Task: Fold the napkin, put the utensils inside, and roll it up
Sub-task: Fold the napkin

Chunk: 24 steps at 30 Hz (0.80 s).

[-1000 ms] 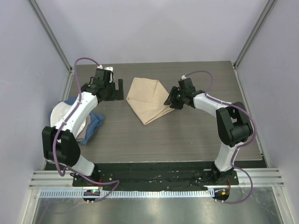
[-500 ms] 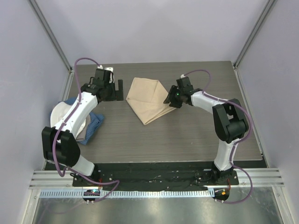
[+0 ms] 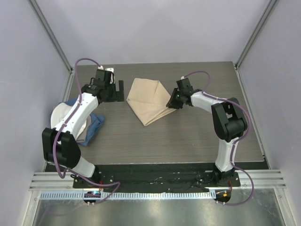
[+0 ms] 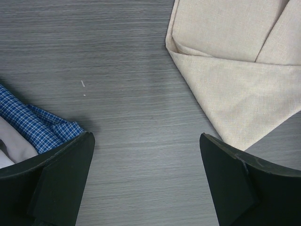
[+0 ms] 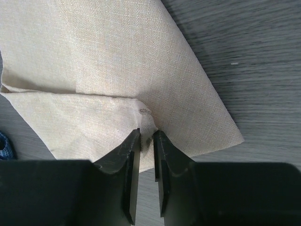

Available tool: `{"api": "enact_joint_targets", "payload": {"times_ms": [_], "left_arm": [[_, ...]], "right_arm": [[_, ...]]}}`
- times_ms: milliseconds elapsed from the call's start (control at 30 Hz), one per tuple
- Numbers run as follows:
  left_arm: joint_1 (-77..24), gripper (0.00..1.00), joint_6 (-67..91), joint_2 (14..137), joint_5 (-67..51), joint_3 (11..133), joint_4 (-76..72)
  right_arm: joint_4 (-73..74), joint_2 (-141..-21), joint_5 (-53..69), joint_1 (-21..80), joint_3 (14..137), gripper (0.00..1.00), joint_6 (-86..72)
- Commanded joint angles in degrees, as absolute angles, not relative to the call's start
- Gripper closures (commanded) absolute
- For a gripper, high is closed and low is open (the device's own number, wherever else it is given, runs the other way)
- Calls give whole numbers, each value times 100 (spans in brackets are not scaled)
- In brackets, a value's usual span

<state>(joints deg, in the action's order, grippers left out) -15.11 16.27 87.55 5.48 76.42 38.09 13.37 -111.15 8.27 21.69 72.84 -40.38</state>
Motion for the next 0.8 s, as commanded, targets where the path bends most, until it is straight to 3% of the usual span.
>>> {"api": "enact_joint_targets", "payload": {"times_ms": [0,233,767], "left_arm": [[-1494,0,1591,8481,650,7664,3806],[-1494,0,1626,8464,572,7646,3771],[-1494,0,1881,8578,97,7541,3630]], "right_arm": [[1327,-11101,870,2224,7558,80,-3920],[1310,-10943,906,2224,7690,99,-3604],[1230,-10573,475,2224,7242,99,-3428]]}}
